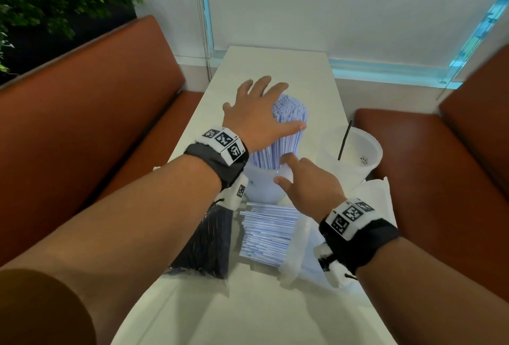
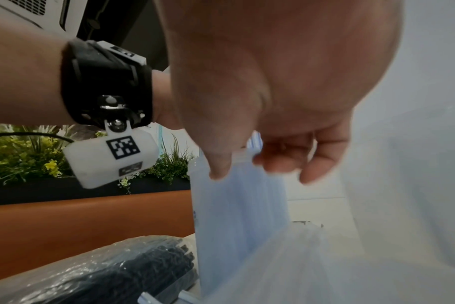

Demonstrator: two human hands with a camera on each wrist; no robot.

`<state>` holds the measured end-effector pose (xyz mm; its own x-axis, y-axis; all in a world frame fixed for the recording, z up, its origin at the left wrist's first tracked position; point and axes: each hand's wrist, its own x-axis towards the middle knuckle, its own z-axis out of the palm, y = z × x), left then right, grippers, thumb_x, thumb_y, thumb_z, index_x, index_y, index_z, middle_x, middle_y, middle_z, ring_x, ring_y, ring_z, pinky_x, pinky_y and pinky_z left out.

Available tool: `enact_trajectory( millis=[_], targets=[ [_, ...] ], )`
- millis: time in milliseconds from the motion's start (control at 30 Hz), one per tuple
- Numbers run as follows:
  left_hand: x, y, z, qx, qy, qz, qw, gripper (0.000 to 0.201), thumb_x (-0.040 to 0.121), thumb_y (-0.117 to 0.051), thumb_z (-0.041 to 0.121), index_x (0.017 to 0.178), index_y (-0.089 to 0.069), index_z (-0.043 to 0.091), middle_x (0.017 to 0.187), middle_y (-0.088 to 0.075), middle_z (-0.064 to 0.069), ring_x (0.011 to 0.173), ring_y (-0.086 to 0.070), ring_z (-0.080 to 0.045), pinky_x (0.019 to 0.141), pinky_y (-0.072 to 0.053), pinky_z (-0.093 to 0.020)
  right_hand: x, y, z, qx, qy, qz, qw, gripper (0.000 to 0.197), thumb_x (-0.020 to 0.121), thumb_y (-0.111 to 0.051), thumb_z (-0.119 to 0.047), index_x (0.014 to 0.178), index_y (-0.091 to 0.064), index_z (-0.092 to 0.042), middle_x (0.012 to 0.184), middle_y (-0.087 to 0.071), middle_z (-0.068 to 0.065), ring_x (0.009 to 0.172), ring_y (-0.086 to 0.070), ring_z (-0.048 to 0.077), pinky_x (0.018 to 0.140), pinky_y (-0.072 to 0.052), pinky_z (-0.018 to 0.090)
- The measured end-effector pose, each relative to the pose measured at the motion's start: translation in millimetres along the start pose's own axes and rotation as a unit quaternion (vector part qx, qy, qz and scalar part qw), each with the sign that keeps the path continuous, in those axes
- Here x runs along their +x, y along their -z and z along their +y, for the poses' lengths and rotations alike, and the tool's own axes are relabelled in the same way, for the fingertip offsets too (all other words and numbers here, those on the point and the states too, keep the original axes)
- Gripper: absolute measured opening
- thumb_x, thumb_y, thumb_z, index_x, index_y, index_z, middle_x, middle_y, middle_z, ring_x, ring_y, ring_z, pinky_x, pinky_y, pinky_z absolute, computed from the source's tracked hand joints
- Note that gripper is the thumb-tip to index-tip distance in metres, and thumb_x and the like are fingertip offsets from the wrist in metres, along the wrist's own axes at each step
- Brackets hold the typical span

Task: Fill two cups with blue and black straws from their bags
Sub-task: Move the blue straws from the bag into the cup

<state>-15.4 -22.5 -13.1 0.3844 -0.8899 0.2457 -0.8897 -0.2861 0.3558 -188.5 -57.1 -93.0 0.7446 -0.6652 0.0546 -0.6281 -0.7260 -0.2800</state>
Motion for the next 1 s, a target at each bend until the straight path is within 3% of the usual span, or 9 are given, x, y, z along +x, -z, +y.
enact_trajectory(
  millis=[100,233,333,400,467,633,700,800,1000],
  targets=[
    [-17.8,21.3,1.5,-0.052,-0.021,0.058,0.997,0.097,0.065,-0.051,0.091,0.149,-0.03,0.048,0.165,-0.016,0.011,0.152,-0.005,-0.021,0.113,-0.025,-0.068,-15.1,-1.6,8.1,0.003,-0.063,0.09,0.994,0.034,0.093,-0.039,-0.064,0.093,-0.036,-0.031,0.069,-0.051,-0.012,0.055,-0.046,0.007,0.048,-0.024,0.027],
    [-52.8,32.3,1.9,-0.089,-0.066,0.206,0.972,0.065,0.081,-0.063,0.064,0.132,-0.057,0.025,0.145,-0.044,-0.004,0.137,-0.035,-0.026,0.111,-0.035,-0.049,-27.1,-14.7,24.3,-0.07,-0.214,-0.074,0.972,0.066,0.079,-0.031,-0.087,0.093,-0.037,-0.023,0.071,-0.054,-0.008,0.057,-0.046,0.012,0.05,-0.027,0.03],
    [-87.7,23.2,3.8,-0.119,-0.14,0.294,0.938,0.029,0.089,-0.064,0.042,0.1,-0.065,0.015,0.103,-0.062,-0.001,0.099,-0.054,-0.021,0.087,-0.042,-0.03,-28.8,-22.4,29.2,-0.099,-0.217,-0.135,0.962,0.069,0.08,-0.035,-0.086,0.082,-0.05,-0.019,0.07,-0.057,-0.008,0.058,-0.05,0.012,0.051,-0.029,0.029],
    [-110.6,8.8,5.5,-0.131,-0.139,0.246,0.95,0.021,0.092,-0.059,0.04,0.085,-0.062,0.021,0.081,-0.059,0.008,0.078,-0.054,-0.013,0.069,-0.043,-0.028,-29.5,-26.3,29.2,-0.102,-0.199,-0.155,0.962,0.051,0.089,-0.04,-0.07,0.077,-0.053,-0.022,0.071,-0.054,-0.009,0.059,-0.048,0.012,0.052,-0.029,0.029],
    [-125.6,-11.2,5.2,-0.093,-0.1,0.107,0.985,0.024,0.094,-0.051,0.046,0.082,-0.06,0.028,0.075,-0.055,0.013,0.069,-0.052,-0.008,0.062,-0.044,-0.028,-29.8,-27.0,27.2,-0.091,-0.19,-0.154,0.965,0.034,0.094,-0.042,-0.047,0.075,-0.052,-0.02,0.072,-0.052,-0.008,0.061,-0.047,0.011,0.052,-0.027,0.027],
    [-133.6,-76.6,-3.4,0.015,-0.118,-0.203,0.972,0.03,0.099,-0.051,0.045,0.119,-0.066,0.028,0.11,-0.061,0.008,0.104,-0.059,-0.018,0.082,-0.05,-0.034,-33.3,-20.2,21.9,-0.114,-0.113,-0.164,0.973,0.026,0.099,-0.038,-0.026,0.089,-0.061,-0.02,0.076,-0.041,-0.012,0.087,-0.059,0.019,0.065,-0.037,0.028],
    [-130.5,-99.9,-2.5,0.023,-0.132,-0.248,0.96,0.044,0.098,-0.054,0.041,0.137,-0.057,0.021,0.128,-0.056,0.0,0.117,-0.052,-0.023,0.09,-0.048,-0.038,-35.6,-16.0,19.7,-0.112,-0.09,-0.171,0.975,0.027,0.101,-0.036,-0.023,0.099,-0.062,-0.021,0.083,-0.04,-0.011,0.101,-0.06,0.022,0.074,-0.04,0.032],
    [-125.3,-122.8,2.2,0.039,-0.136,-0.288,0.947,0.051,0.095,-0.057,0.037,0.139,-0.05,0.011,0.133,-0.052,-0.006,0.122,-0.047,-0.027,0.096,-0.047,-0.041,-37.6,-14.7,22.9,-0.084,-0.105,-0.169,0.976,0.025,0.1,-0.035,-0.027,0.083,-0.052,-0.023,0.08,-0.042,-0.012,0.091,-0.057,0.022,0.074,-0.039,0.033],
    [-123.1,-140.7,6.6,0.088,-0.164,-0.276,0.943,0.033,0.096,-0.052,0.025,0.124,-0.052,0.008,0.115,-0.054,-0.011,0.104,-0.053,-0.031,0.075,-0.036,-0.035,-43.8,-11.1,27.2,-0.054,-0.1,-0.139,0.984,0.031,0.1,-0.037,-0.027,0.068,-0.04,-0.025,0.075,-0.046,-0.01,0.073,-0.05,0.017,0.07,-0.042,0.033]
  ],
)
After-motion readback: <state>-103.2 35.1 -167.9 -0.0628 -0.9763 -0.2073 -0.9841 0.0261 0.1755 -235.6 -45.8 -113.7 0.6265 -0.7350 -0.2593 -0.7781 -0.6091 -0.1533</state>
